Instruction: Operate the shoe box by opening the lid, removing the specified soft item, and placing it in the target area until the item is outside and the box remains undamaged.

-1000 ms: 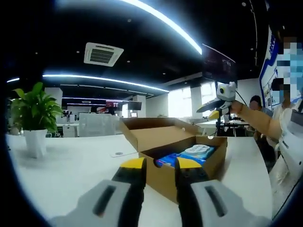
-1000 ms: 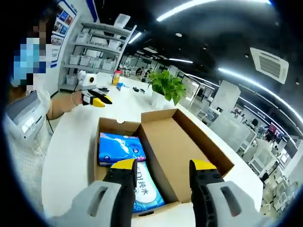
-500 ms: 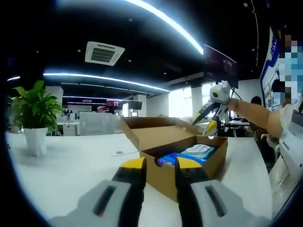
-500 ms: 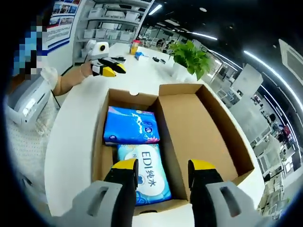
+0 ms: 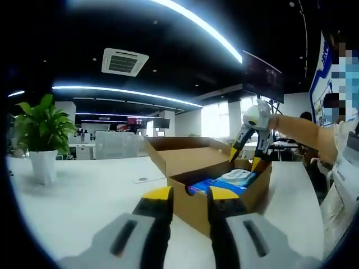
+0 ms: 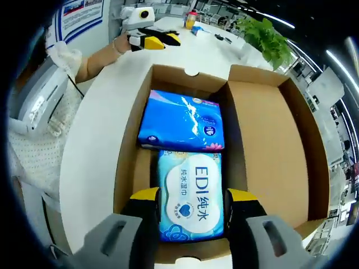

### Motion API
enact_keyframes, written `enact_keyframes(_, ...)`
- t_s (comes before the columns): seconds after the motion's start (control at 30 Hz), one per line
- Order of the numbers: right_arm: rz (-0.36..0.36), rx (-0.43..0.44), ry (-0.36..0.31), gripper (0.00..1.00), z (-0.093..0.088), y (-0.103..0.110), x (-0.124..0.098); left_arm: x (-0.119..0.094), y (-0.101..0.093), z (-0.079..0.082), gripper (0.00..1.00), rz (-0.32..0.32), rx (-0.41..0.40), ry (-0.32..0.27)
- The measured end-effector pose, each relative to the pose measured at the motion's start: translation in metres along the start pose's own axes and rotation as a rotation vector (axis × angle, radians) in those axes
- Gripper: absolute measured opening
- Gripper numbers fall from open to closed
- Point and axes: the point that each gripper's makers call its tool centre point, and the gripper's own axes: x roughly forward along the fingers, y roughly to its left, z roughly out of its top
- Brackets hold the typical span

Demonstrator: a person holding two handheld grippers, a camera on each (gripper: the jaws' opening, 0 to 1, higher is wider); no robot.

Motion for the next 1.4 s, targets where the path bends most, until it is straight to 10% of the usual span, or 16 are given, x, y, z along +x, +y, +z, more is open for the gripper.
enact_keyframes(0.5, 0.086, -0.003, 0.185, 0.59, -0.017, 0.002, 0.026, 0.002, -0.002, -0.003, 0.24, -0.008, 0.004, 0.012)
enact_keyframes(1.4, 0.198, 0.016, 0.296, 0.67, -0.035, 0.008, 0.053, 0.003, -0.025, -0.007, 0.28, -0.134, -0.054, 0.029)
